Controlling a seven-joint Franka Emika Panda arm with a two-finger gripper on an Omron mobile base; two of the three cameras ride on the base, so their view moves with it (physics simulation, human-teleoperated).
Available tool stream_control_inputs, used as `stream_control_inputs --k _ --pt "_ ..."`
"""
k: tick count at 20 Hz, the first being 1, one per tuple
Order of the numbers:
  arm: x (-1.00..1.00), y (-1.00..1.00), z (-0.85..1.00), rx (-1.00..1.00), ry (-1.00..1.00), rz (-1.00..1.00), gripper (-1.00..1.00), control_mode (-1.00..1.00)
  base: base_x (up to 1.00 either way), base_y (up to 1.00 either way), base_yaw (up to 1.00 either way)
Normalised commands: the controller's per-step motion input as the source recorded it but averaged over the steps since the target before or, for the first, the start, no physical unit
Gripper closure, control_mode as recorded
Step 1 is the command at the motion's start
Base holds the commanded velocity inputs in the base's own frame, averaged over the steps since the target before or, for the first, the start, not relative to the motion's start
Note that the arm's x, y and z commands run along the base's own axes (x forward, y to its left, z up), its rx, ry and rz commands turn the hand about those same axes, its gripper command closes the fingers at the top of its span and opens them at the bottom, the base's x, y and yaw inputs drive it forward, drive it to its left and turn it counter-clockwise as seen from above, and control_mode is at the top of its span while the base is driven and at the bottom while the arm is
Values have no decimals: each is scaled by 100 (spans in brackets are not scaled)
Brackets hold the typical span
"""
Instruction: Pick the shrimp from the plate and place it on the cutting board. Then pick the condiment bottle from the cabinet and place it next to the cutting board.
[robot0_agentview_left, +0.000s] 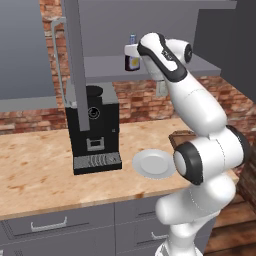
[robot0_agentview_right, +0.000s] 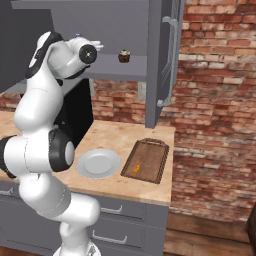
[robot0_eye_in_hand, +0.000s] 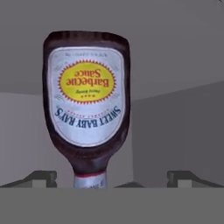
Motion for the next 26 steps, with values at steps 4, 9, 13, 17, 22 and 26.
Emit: stream_control_inputs --k 4,9,13,17,22,26 --pt "0 5 25 2 0 -3 -100 -100 0 0 0" --pt "0 6 24 1 0 -3 -100 -100 0 0 0" --pt "0 7 17 1 1 -2 -100 -100 0 0 0" --pt "0 8 6 0 5 -1 -100 -100 0 0 0" --pt "0 11 0 0 8 -1 -100 -100 0 0 0" --pt "2 11 5 1 6 -1 -100 -100 0 0 0"
